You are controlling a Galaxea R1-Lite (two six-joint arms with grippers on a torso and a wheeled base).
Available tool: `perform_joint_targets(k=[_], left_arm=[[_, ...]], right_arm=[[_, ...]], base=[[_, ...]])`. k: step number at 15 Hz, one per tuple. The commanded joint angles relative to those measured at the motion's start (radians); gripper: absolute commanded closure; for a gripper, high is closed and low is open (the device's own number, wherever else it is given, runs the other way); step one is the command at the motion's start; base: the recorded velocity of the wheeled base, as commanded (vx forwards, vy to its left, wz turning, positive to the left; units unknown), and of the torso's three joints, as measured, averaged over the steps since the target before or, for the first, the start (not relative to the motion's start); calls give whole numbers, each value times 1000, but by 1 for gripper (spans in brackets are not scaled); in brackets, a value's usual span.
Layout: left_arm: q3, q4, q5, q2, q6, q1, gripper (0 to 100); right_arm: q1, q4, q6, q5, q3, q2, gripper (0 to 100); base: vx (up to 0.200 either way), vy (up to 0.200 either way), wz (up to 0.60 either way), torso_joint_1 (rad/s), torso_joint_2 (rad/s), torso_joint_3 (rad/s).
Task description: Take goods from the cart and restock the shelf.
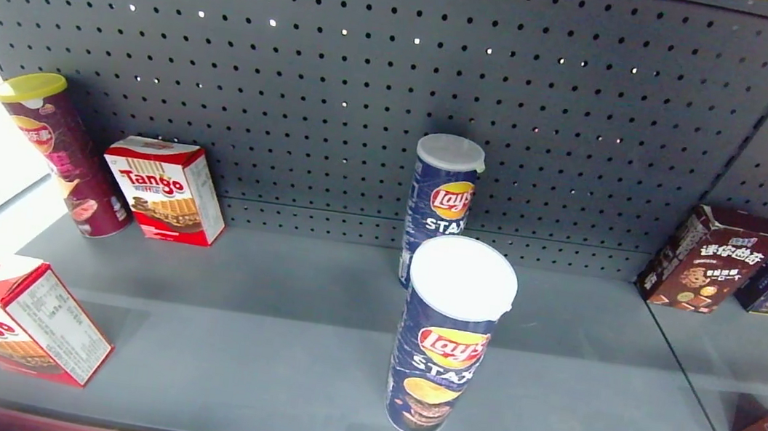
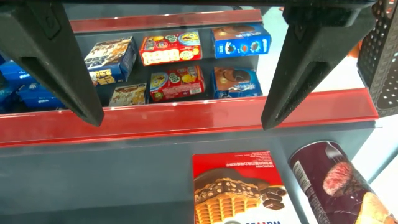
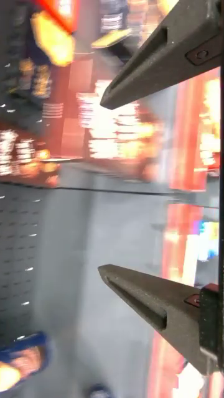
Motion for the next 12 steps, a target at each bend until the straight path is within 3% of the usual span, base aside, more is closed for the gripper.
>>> perform_joint_targets(k=[1, 2, 3, 5, 7, 8, 10, 12], left_arm=[[2, -1, 1, 1, -1, 0, 0], [2, -1, 1, 1, -1, 0, 0], [2, -1, 1, 1, 0, 0, 0], [2, -1, 1, 1, -1, 0, 0], [2, -1, 1, 1, -1, 0, 0], [2, -1, 1, 1, -1, 0, 0], [2, -1, 1, 1, -3, 0, 0], [2, -1, 1, 1, -3, 0, 0]], right_arm=[[-28, 92, 8, -9, 123, -259, 0], [-28, -86, 16, -34, 211, -256, 0], [-28, -172, 23, -68, 285, -255, 0], [-28, -64, 37, -81, 285, -255, 0], [-28, -15, 60, 58, 282, -255, 0], [-39, -1, 63, 61, 277, -249, 0], [-169, -4, 77, -11, 279, -249, 0], [-162, -1, 91, -117, 285, -250, 0]], base=[[0, 0, 0, 0, 0, 0], [0, 0, 0, 0, 0, 0], [0, 0, 0, 0, 0, 0], [0, 0, 0, 0, 0, 0], [0, 0, 0, 0, 0, 0], [0, 0, 0, 0, 0, 0], [0, 0, 0, 0, 0, 0], [0, 0, 0, 0, 0, 0]])
